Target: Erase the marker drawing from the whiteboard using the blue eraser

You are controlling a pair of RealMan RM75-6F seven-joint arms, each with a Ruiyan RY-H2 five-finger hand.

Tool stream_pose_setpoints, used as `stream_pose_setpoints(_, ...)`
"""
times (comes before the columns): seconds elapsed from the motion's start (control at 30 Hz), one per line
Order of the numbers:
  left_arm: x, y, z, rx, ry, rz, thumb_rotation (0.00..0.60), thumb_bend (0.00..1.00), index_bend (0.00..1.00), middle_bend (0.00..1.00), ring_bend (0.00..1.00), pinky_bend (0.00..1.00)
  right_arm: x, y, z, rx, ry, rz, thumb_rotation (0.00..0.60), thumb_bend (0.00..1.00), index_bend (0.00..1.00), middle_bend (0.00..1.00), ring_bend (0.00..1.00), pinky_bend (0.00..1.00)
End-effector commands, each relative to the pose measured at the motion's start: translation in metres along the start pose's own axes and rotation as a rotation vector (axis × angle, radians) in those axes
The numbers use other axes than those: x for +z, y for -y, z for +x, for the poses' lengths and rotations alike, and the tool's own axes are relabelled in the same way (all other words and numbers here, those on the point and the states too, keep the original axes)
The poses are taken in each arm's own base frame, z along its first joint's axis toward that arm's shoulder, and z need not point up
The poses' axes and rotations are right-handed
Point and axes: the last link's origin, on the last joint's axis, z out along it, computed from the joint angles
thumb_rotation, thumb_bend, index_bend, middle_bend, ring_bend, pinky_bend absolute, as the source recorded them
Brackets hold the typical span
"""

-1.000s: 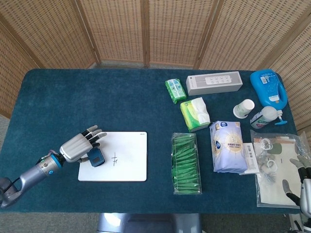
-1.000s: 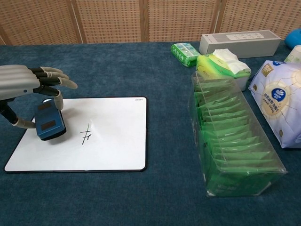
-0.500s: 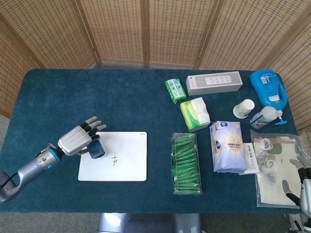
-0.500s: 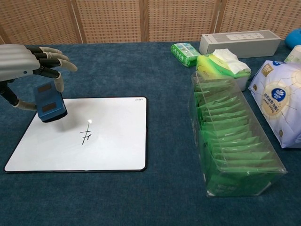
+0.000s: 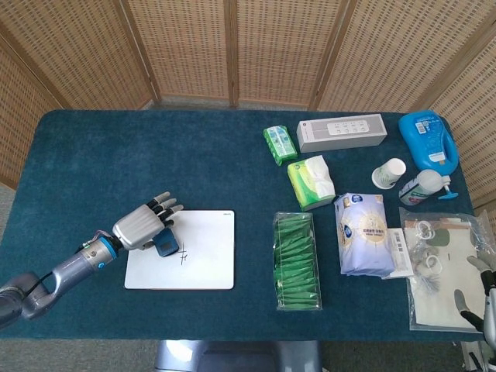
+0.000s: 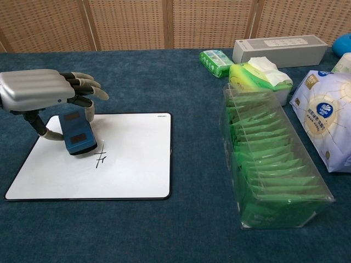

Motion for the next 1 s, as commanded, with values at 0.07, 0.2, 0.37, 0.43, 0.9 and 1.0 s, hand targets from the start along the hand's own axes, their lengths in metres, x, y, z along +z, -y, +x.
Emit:
stream_pose_setpoints(0.07,0.006,-0.006,0.002,0.010,-0.012,-0.004,0.600,0.29,0.68,0.13,0.00,0.00,-0.001,-0.001,0.000,0.001,0.000,-0.002,0.600,0.32,0.25,0.21,0.03,0.11)
stream_pose_setpoints(0.2,0.011,-0.014,0.003,0.028,-0.022,-0.018,0.600,0.29,0.68,0.13,0.00,0.00,-0.001,-0.002,0.000,0.002,-0.001,-0.004,0.600,0.32,0.25,0.21,0.03,0.11)
stream_pose_setpoints(0.37,0.014,-0.022,0.003,0.038,-0.022,-0.037,0.600,0.29,0.69,0.13,0.00,0.00,-0.001,-0.004,0.000,0.004,0.000,-0.006,0.600,0.32,0.25,0.21,0.03,0.11)
stream_pose_setpoints(0.43,0.015,-0.025,0.003,0.042,-0.019,-0.045,0.600,0.29,0.69,0.13,0.00,0.00,-0.001,-0.004,0.000,0.006,0.000,-0.006,0.600,0.32,0.25,0.21,0.03,0.11)
stream_pose_setpoints(0.9,0.017,-0.051,0.006,0.037,-0.001,-0.122,0.600,0.29,0.71,0.15,0.00,0.00,-0.004,-0.009,0.002,0.010,-0.008,-0.015,0.600,0.32,0.25,0.21,0.03,0.11)
stream_pose_setpoints(1.0,0.016,-0.054,0.007,0.034,-0.005,-0.132,0.600,0.29,0.71,0.15,0.00,0.00,-0.004,-0.009,0.003,0.010,-0.010,-0.016,0.600,0.32,0.25,0.21,0.03,0.11)
